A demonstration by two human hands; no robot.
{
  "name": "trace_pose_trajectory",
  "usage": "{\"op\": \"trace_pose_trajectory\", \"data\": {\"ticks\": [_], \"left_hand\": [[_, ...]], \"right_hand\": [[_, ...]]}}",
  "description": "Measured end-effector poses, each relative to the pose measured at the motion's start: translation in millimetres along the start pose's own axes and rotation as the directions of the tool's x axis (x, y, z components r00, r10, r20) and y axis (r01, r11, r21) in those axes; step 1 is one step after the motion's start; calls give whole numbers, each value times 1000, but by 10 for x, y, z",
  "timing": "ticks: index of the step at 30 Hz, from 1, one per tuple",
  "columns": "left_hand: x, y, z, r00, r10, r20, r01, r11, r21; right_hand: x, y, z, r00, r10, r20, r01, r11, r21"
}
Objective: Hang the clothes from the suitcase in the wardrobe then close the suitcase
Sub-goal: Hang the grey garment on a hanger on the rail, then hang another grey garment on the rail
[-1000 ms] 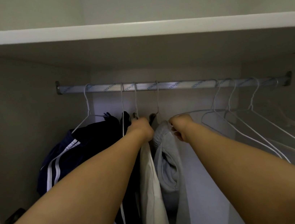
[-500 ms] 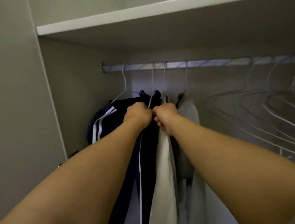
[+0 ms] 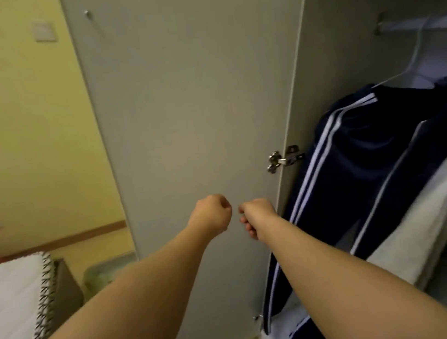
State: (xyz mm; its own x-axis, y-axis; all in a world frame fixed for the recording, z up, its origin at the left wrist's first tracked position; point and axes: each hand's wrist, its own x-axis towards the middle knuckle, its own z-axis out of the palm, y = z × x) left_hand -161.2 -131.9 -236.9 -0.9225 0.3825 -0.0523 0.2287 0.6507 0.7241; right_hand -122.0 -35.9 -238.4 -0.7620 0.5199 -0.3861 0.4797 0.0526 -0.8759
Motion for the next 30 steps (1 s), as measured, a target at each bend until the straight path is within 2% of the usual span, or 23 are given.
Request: {"op": "trace_pose_trajectory", "data": {"ticks": [5, 14, 19, 24, 30], "left_hand": [[-223, -1046, -299, 966, -247, -80, 245, 969, -23], [-229, -2539, -941, 865, -482, -138, 476, 876, -75], [192, -3424, -1323, 834, -543, -96, 533, 839, -111], [706, -4236, -1609, 808, -589, 4, 585, 802, -119], [1063, -5027, -1451, 737, -650, 186, 675, 723, -148]], "right_hand": [[-46, 280, 1048, 973, 72, 221, -51, 994, -99], [34, 420, 2806, 881, 201, 429, -67, 949, -308], [361, 375, 3690, 871, 257, 419, -90, 921, -379], [788, 366, 4414, 872, 344, 349, -185, 890, -416], [1315, 829, 5001, 849, 443, 288, -252, 818, -517]]}}
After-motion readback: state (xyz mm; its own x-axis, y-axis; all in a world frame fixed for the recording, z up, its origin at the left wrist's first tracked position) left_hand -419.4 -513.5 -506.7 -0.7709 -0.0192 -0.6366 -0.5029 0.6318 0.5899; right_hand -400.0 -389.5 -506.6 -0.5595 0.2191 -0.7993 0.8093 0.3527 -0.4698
